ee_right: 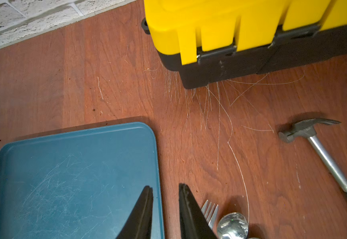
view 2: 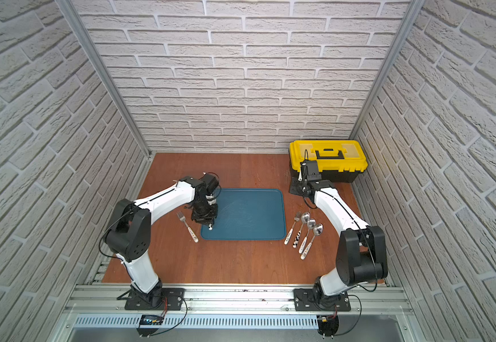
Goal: Set the spoon and fork side by side
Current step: Place the fork on the tray.
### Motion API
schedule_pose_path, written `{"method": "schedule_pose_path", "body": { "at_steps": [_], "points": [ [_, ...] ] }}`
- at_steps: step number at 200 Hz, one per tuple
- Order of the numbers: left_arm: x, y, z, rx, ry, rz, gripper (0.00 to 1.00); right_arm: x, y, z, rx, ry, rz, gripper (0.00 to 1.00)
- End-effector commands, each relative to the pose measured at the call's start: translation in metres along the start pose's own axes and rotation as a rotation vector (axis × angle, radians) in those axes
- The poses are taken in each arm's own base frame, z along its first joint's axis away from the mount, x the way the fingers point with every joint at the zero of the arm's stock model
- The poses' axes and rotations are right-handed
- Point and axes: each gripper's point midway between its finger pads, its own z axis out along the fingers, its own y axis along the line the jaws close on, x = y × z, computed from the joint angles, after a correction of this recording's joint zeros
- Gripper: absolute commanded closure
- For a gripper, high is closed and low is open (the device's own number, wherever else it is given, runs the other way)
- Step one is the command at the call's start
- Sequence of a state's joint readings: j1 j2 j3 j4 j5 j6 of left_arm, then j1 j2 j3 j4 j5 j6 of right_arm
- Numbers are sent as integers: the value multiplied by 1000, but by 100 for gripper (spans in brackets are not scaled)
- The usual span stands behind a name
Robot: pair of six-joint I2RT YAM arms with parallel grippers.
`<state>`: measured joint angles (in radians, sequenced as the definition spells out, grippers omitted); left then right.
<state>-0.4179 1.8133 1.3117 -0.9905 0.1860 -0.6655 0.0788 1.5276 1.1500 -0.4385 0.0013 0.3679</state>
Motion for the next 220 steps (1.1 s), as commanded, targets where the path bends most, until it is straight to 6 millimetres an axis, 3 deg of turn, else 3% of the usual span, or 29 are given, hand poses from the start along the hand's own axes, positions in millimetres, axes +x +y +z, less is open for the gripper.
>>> {"method": "schedule_pose_path", "body": {
  "at_steps": [1, 168, 220],
  "points": [
    [-6, -16, 1, 21, 1, 22, 82, -3, 3, -2, -6, -18, 0, 72],
    [1, 1, 42, -39, 64, -31, 83, -6, 3, -8, -4, -28, -3, 72],
    [-3, 9, 42, -88, 46, -32, 80, -5, 3, -8, -8, -28, -3, 71]
  ]
}}
